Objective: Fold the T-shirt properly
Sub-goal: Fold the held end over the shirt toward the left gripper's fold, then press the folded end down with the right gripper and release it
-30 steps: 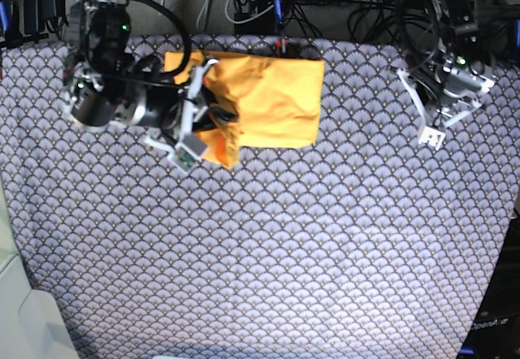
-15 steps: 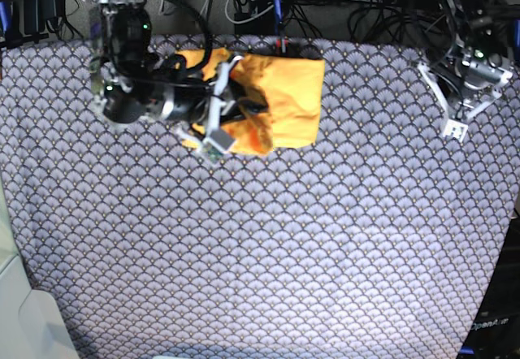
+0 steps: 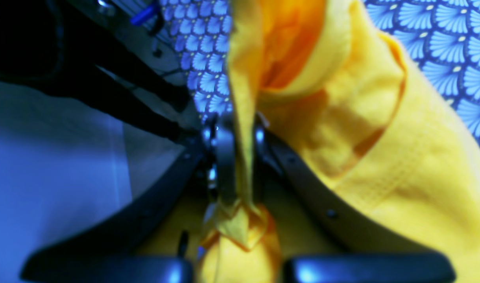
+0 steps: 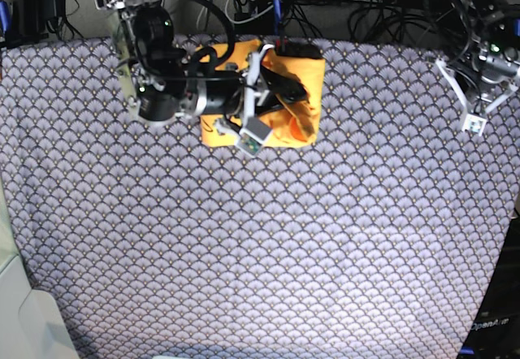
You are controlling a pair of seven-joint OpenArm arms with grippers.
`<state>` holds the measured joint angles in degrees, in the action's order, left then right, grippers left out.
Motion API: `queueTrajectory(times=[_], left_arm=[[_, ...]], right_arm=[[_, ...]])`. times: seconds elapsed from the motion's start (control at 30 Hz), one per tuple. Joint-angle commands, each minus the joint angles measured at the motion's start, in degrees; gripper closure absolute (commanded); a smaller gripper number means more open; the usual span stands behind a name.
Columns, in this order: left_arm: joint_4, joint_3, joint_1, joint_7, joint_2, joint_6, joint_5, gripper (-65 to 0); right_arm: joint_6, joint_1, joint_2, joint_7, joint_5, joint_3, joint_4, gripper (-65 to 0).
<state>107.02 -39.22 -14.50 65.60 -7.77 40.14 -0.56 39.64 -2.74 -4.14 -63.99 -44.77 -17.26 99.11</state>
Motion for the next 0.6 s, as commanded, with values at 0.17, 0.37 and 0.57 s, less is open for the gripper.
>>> queueTrajectory(times=[0.17, 0.37, 0.57], left_arm=[[1.07, -0.29, -1.01, -0.68, -0.71, -0.14, 0.16, 0.0], [1.07, -0.29, -1.01, -0.68, -0.71, -0.14, 0.16, 0.0], [1.07, -0.29, -1.01, -0.68, -0.71, -0.14, 0.16, 0.0]], right_arm=[[0.36, 3.67, -0.56, 1.17, -1.34, 0.25, -4.65, 0.0], [0.36, 5.25, -0.74, 3.19, -1.34, 0.25, -8.17, 0.0], [0.36, 7.71, -0.47, 3.72, -1.34, 0.33, -12.47, 0.0]])
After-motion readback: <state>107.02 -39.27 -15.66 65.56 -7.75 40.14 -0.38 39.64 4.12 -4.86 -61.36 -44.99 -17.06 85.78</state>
